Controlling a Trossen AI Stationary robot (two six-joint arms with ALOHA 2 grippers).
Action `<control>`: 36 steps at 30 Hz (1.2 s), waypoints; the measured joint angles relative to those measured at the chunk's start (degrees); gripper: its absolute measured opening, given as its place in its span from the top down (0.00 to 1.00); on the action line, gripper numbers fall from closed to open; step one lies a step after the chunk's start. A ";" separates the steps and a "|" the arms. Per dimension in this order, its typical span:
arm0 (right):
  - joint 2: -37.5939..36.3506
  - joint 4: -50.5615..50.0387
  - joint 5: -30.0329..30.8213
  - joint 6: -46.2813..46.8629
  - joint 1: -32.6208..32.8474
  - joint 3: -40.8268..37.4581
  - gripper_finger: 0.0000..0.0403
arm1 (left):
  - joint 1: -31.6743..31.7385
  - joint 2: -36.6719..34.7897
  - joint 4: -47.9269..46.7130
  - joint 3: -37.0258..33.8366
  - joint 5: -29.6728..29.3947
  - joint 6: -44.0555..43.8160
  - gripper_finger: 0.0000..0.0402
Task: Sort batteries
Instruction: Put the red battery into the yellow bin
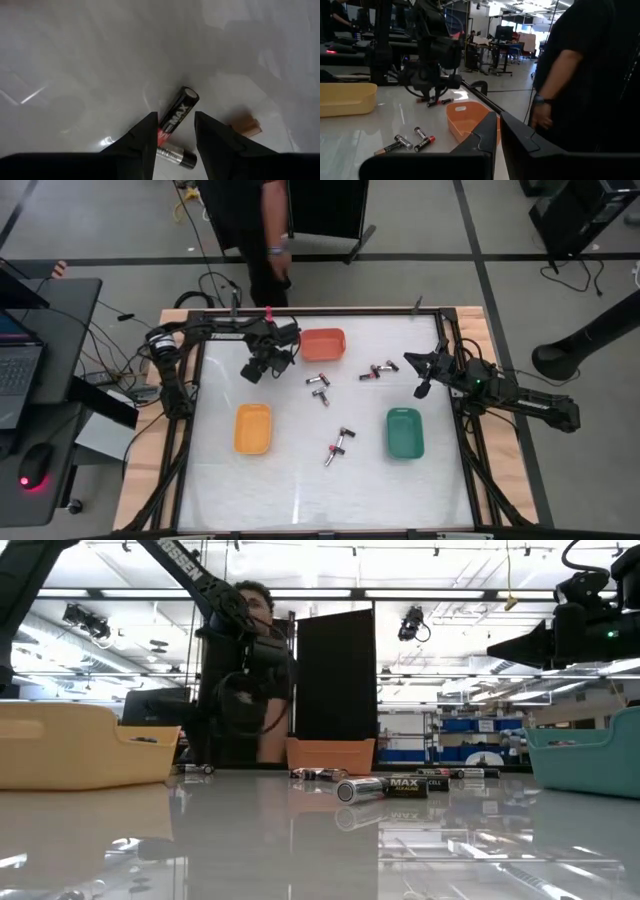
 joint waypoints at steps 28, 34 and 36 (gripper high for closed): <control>0.00 0.00 0.02 -0.02 -0.01 0.00 0.91 | 0.55 2.45 1.90 0.11 2.45 0.83 0.86; 0.00 0.00 0.02 -0.01 -0.01 -0.02 0.91 | 0.57 2.47 1.95 0.09 3.33 -2.04 0.87; 0.00 0.00 0.00 -0.02 -0.02 0.00 0.91 | 0.45 2.48 1.99 0.09 3.54 -2.82 0.87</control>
